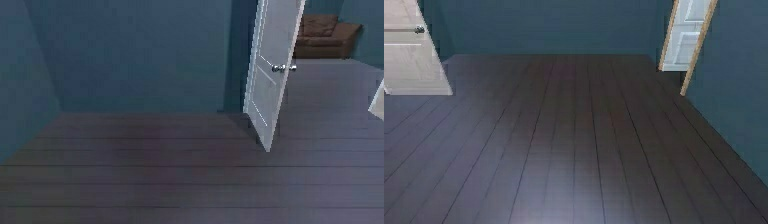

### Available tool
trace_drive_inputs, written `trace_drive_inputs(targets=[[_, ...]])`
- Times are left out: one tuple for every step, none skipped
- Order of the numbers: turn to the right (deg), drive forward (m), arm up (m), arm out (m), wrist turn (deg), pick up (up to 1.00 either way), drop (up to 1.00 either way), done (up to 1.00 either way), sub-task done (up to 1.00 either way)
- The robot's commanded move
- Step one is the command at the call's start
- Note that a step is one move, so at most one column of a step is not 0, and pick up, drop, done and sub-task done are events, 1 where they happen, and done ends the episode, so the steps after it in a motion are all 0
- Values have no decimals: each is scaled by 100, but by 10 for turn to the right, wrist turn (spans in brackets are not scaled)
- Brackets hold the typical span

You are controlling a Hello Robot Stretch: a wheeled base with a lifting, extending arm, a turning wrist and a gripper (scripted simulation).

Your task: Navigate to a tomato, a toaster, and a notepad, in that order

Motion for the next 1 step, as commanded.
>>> trace_drive_inputs(targets=[[450,0,0,0,0,0,0,0,0]])
